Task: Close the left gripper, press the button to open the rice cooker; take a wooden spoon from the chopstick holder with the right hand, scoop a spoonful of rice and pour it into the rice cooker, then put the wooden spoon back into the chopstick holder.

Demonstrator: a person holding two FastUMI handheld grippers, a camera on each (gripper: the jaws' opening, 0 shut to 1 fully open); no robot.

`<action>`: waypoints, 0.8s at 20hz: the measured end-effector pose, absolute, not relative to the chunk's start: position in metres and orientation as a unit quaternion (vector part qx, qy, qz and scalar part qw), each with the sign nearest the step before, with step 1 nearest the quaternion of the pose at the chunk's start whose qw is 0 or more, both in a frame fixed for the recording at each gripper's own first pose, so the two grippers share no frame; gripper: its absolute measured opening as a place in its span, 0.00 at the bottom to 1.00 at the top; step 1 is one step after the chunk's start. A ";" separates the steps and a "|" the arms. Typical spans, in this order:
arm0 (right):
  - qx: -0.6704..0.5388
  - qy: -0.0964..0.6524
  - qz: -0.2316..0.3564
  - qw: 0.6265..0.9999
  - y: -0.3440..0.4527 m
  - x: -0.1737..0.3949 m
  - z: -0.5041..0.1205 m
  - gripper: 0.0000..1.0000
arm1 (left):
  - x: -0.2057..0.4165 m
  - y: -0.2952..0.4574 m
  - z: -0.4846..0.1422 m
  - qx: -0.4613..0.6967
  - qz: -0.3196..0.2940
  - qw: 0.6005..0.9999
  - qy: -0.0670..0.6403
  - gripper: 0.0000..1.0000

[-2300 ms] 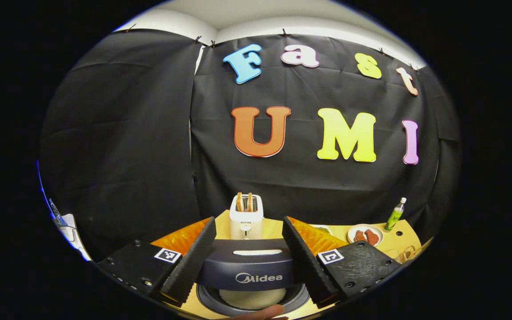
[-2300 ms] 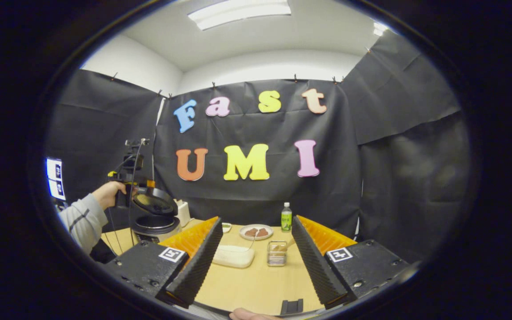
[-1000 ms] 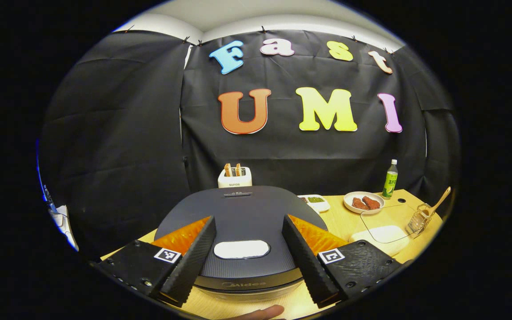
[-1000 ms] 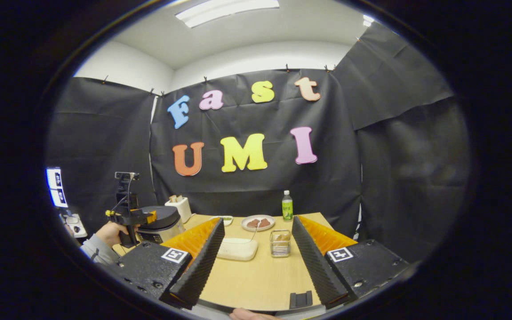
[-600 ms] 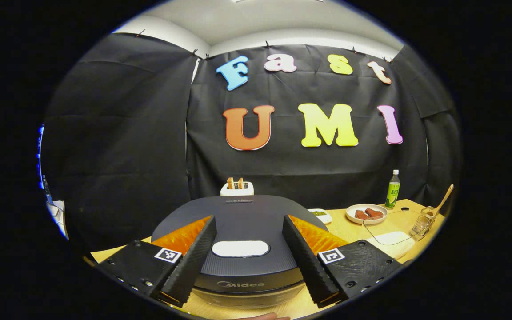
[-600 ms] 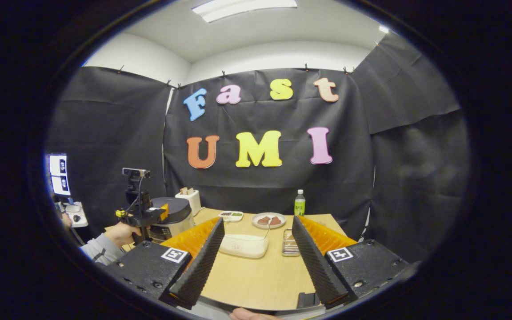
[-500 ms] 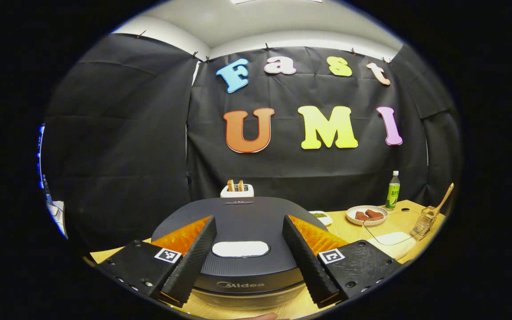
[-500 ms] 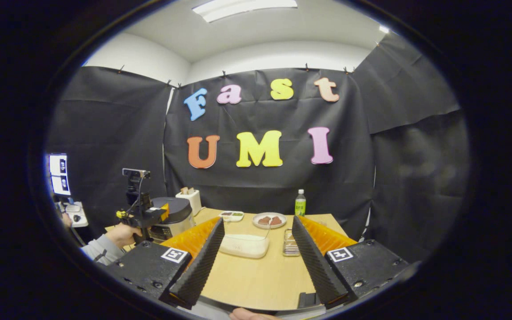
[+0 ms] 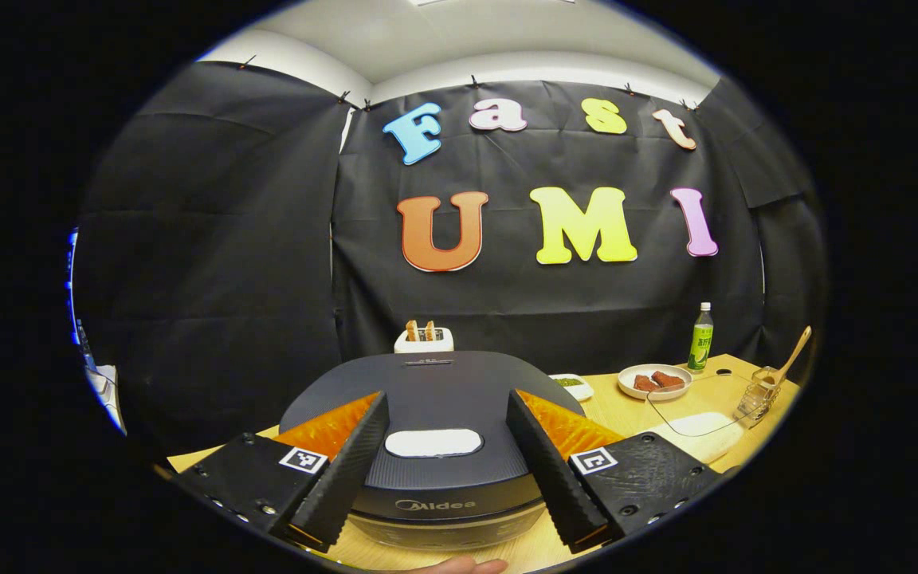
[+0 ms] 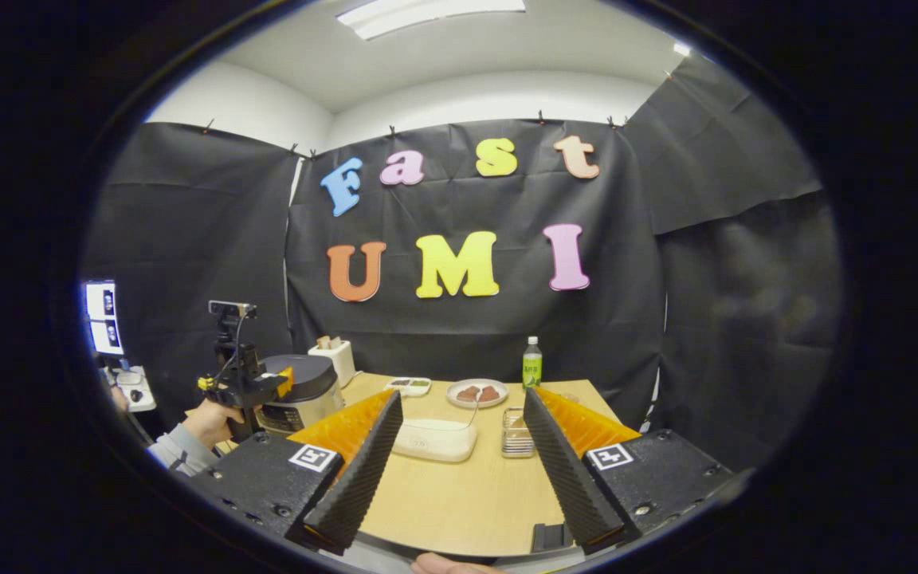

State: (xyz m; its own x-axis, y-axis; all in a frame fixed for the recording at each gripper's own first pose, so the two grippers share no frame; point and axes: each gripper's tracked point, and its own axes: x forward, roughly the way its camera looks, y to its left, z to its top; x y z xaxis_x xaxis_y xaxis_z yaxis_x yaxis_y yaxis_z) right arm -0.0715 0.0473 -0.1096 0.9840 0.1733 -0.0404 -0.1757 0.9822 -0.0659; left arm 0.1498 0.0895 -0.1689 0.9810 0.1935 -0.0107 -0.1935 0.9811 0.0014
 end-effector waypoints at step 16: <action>-0.030 0.016 0.069 0.997 0.026 -0.065 -0.092 0.99 | 0.059 0.060 -0.136 -0.010 0.096 0.989 0.111 0.96</action>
